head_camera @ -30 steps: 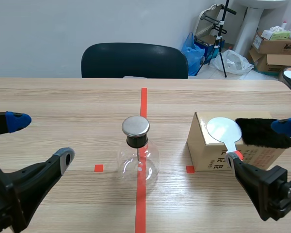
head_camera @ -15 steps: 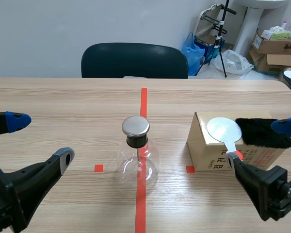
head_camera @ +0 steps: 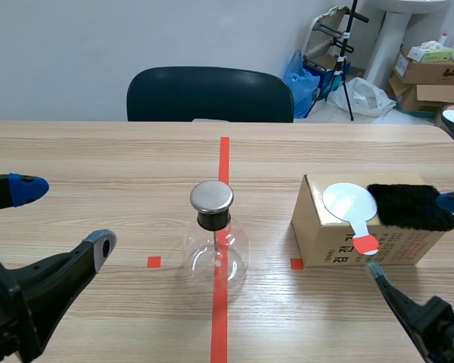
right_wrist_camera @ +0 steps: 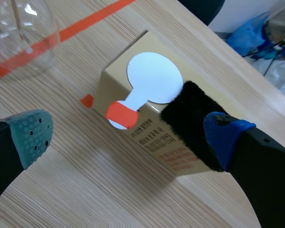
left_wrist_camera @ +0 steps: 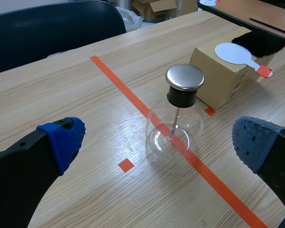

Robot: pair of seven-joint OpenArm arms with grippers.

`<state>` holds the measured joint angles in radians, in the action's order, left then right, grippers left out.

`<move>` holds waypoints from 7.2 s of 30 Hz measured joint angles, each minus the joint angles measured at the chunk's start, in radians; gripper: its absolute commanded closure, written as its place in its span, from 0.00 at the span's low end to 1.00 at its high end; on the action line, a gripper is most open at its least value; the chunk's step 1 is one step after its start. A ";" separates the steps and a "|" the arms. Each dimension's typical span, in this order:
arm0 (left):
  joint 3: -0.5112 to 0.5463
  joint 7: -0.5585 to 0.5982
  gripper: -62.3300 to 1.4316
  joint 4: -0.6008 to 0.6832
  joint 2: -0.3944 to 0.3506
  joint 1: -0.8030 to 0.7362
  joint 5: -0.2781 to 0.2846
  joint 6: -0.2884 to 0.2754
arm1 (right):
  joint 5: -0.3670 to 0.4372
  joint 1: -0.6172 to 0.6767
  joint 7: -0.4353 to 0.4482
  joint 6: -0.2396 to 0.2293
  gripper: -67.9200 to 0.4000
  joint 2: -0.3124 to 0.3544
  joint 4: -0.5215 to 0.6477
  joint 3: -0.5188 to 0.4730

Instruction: Do the electroscope experiment

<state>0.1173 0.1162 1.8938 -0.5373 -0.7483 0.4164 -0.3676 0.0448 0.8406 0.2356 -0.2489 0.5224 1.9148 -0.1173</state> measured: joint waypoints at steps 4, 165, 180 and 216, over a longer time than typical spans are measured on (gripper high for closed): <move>0.000 0.000 0.00 0.000 0.000 0.000 0.000 0.000 | -0.203 0.018 0.020 0.024 0.00 -0.048 0.000 0.000; 0.000 0.000 0.00 0.000 0.000 0.000 0.000 0.000 | -1.212 -0.410 -0.066 0.826 0.98 -0.298 -0.595 0.337; 0.000 0.000 0.00 0.000 0.000 0.000 0.000 0.000 | -1.212 -0.410 -0.066 0.826 0.98 -0.298 -0.595 0.337; 0.000 0.000 0.00 0.000 0.000 0.000 0.000 0.000 | -1.212 -0.410 -0.080 0.826 0.98 -0.298 -0.595 0.337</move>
<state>0.1173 0.1162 1.8938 -0.5373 -0.7483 0.4164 -0.3676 -1.1675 0.4301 0.1555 0.5770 0.2249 1.3193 0.2199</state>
